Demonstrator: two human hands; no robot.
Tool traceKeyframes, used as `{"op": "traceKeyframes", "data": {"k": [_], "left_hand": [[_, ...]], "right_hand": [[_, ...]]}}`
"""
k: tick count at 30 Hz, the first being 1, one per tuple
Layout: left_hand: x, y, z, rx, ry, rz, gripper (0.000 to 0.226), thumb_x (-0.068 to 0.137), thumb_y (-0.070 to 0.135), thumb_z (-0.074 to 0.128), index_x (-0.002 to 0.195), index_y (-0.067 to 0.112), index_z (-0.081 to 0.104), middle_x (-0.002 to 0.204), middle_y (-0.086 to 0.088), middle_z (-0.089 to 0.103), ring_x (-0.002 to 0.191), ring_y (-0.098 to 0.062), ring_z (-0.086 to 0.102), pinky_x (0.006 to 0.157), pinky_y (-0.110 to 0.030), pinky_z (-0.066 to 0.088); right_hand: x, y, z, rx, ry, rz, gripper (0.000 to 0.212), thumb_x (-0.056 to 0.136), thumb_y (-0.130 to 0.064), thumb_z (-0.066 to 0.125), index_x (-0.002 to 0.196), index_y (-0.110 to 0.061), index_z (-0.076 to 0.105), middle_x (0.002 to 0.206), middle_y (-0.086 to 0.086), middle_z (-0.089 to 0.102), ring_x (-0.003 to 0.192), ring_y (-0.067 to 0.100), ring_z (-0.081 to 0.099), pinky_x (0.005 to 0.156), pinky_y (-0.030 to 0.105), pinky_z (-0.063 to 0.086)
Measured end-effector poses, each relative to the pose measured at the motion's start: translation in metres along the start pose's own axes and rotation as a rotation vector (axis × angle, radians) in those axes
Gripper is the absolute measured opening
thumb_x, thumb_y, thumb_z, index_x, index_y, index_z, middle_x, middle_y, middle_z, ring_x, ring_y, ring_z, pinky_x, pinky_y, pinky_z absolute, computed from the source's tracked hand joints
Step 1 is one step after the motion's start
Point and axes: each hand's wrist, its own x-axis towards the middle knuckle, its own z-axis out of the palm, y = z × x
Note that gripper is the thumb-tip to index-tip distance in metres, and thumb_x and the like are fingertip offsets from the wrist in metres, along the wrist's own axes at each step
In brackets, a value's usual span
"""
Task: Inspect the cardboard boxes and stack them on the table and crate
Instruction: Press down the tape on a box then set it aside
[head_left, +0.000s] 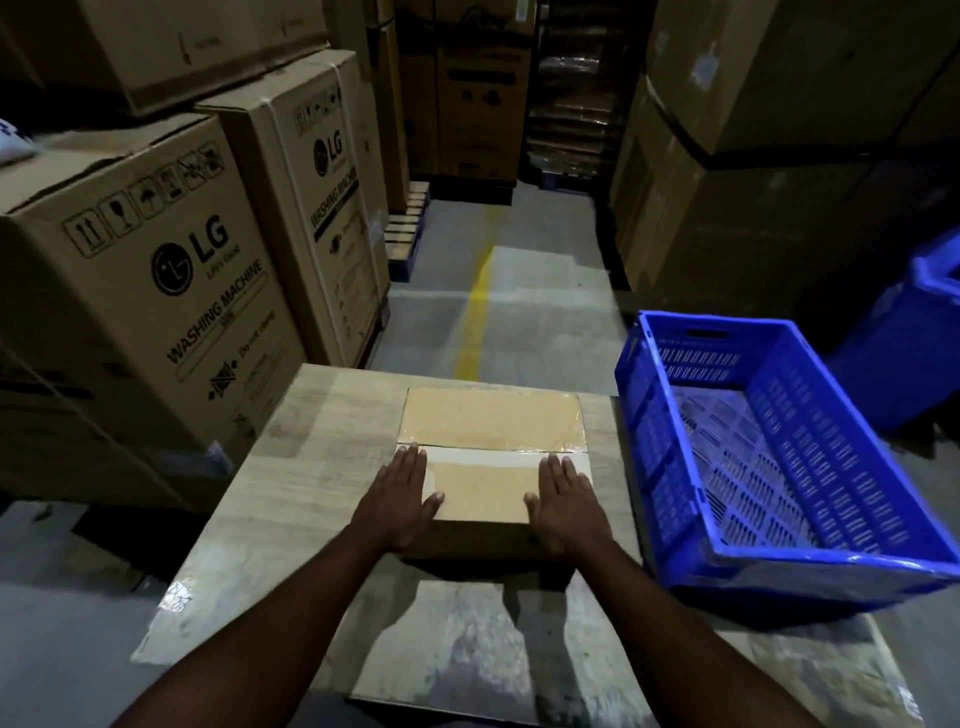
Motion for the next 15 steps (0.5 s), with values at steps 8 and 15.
{"op": "traceKeyframes", "data": {"k": [8,15], "left_hand": [[0.028,0.037,-0.015,0.022,-0.012,0.085,0.073,0.101,0.051,0.020,0.156,0.009,-0.002,0.164,-0.010,-0.008,0.151,-0.026,-0.008,0.121,-0.041,-0.002],[0.028,0.039,0.007,0.024,-0.025,0.103,0.073,0.095,0.050,0.007,0.157,0.012,0.003,0.165,-0.005,-0.001,0.152,-0.018,-0.004,0.123,-0.036,0.001]], "right_hand": [[0.032,-0.037,0.002,0.061,0.034,-0.016,0.071,0.103,-0.052,0.015,0.157,-0.010,-0.002,0.165,0.007,-0.010,0.152,0.023,-0.014,0.123,0.043,-0.005],[0.037,-0.040,0.009,-0.013,-0.011,-0.068,0.066,0.104,-0.046,0.017,0.158,-0.010,-0.001,0.166,0.008,-0.008,0.152,0.023,-0.010,0.123,0.041,-0.004]]}}
